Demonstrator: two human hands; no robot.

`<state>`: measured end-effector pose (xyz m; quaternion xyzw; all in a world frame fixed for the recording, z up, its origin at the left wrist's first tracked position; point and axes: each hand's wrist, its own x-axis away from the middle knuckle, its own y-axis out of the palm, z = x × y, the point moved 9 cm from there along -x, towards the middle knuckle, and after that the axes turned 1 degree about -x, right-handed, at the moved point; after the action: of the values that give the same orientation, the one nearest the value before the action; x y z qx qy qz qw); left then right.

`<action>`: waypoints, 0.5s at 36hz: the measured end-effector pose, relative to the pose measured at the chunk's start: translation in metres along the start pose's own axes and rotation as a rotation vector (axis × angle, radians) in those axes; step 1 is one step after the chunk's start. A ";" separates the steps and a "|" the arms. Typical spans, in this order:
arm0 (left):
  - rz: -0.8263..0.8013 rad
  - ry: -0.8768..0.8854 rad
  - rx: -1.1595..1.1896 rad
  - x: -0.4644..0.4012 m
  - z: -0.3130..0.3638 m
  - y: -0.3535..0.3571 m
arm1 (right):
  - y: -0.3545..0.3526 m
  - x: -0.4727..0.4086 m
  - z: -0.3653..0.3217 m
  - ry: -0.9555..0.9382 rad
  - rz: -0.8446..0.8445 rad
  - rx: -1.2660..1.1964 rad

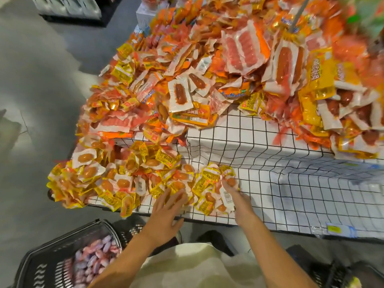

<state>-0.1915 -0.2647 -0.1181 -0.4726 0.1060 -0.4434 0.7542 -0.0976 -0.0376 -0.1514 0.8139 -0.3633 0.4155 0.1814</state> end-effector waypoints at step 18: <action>0.027 0.072 0.034 -0.003 -0.003 -0.006 | 0.007 -0.001 -0.032 -0.275 0.055 -0.036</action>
<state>-0.1982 -0.2648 -0.1160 -0.4418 0.1319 -0.4518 0.7637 -0.1207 -0.0222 -0.1332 0.8495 -0.4144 0.2982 0.1329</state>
